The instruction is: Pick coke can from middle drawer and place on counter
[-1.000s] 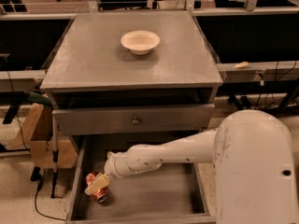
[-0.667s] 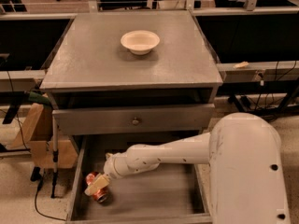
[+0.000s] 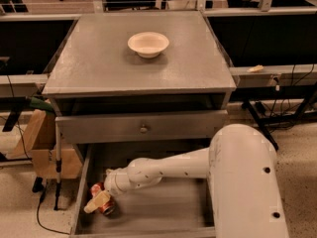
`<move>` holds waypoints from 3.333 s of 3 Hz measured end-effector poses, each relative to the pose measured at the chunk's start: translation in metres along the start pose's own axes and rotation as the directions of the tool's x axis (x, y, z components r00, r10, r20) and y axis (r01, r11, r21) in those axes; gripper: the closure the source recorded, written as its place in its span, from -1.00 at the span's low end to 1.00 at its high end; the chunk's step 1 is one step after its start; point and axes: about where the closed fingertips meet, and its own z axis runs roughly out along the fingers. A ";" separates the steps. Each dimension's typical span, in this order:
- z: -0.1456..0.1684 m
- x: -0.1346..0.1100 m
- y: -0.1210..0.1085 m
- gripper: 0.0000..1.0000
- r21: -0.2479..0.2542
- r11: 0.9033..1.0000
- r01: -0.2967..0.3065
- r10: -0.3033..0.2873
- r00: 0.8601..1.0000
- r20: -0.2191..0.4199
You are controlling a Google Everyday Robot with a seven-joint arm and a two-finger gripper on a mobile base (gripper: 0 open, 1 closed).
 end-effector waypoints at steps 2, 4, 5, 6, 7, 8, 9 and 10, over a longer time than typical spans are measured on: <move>0.019 0.028 0.000 -1.00 0.028 0.999 -0.037 0.037 0.999 -0.019; 0.022 0.043 -0.003 -0.20 0.060 0.995 -0.085 0.088 0.995 -0.052; 0.020 0.040 -0.002 0.27 0.060 0.995 -0.085 0.088 0.995 -0.052; 0.018 0.038 -0.001 0.73 0.060 0.995 -0.085 0.088 0.995 -0.052; 0.004 0.045 -0.009 1.00 0.104 0.990 -0.098 0.105 0.993 -0.057; -0.023 0.054 -0.013 1.00 0.162 0.981 -0.104 0.112 0.993 -0.042; -0.060 0.062 -0.010 1.00 0.224 0.969 -0.102 0.111 0.993 -0.029; -0.115 0.051 0.005 1.00 0.247 0.968 -0.031 0.033 0.999 -0.003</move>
Offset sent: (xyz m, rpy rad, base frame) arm -0.0066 -0.0087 -0.0434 -0.0467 0.0162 -0.0692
